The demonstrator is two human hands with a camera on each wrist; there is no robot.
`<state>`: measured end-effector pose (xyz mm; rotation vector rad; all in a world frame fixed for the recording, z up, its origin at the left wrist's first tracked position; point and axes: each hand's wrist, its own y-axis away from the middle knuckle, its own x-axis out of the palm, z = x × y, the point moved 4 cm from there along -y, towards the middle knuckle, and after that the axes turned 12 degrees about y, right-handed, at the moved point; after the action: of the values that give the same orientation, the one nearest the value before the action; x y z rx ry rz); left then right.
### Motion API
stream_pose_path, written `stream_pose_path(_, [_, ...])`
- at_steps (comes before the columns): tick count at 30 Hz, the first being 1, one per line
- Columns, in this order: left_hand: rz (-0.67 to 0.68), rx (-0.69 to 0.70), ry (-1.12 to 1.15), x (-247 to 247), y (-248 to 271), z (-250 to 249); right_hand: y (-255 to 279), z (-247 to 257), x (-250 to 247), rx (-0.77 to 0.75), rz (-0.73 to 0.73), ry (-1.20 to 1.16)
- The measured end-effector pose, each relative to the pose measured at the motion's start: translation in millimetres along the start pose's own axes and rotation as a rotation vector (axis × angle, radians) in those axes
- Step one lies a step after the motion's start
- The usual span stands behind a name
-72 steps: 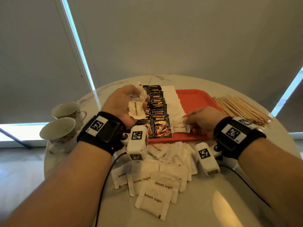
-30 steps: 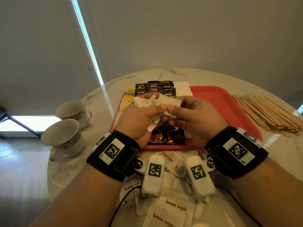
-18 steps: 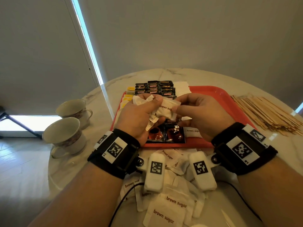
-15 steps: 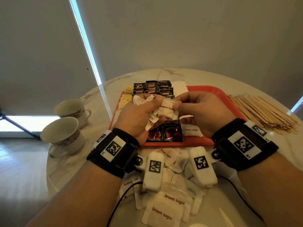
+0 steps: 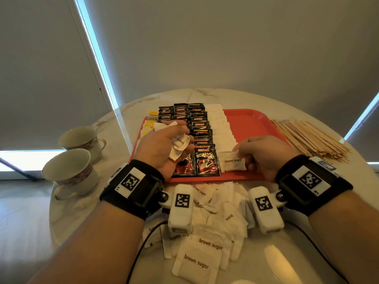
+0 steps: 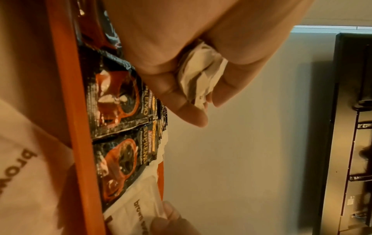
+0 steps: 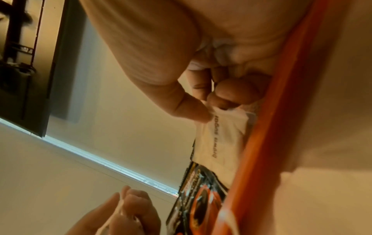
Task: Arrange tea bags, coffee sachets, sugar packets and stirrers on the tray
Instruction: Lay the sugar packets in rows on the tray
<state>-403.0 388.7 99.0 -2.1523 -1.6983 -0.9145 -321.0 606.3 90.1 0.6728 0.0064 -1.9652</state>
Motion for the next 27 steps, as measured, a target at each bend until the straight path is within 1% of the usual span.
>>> stream_pose_path(3, [-0.009,-0.006,-0.002,-1,0,-1,-3,-3,2,-0.015,0.017,0.066])
stream_pose_path(9, [-0.012,-0.016,0.012,-1,0,0,-6,-6,3,-0.026,0.006,0.089])
stream_pose_path(12, [0.008,-0.03,0.042,0,1,-1,-5,-7,0,-0.06,-0.051,0.036])
stream_pose_path(15, [0.046,-0.056,0.078,4,3,0,-2,-1,2,-0.139,-0.074,-0.059])
stream_pose_path(18, [0.113,-0.061,0.07,9,5,3,6,16,13,-0.24,0.022,-0.118])
stream_pose_path(21, [0.153,-0.046,0.048,12,8,6,10,35,26,-0.287,0.096,-0.088])
stream_pose_path(25, [0.056,0.0,0.045,7,6,3,12,48,42,-0.305,0.158,-0.05])
stream_pose_path(27, [0.044,-0.005,0.042,6,7,2,12,50,46,-0.329,0.168,-0.063])
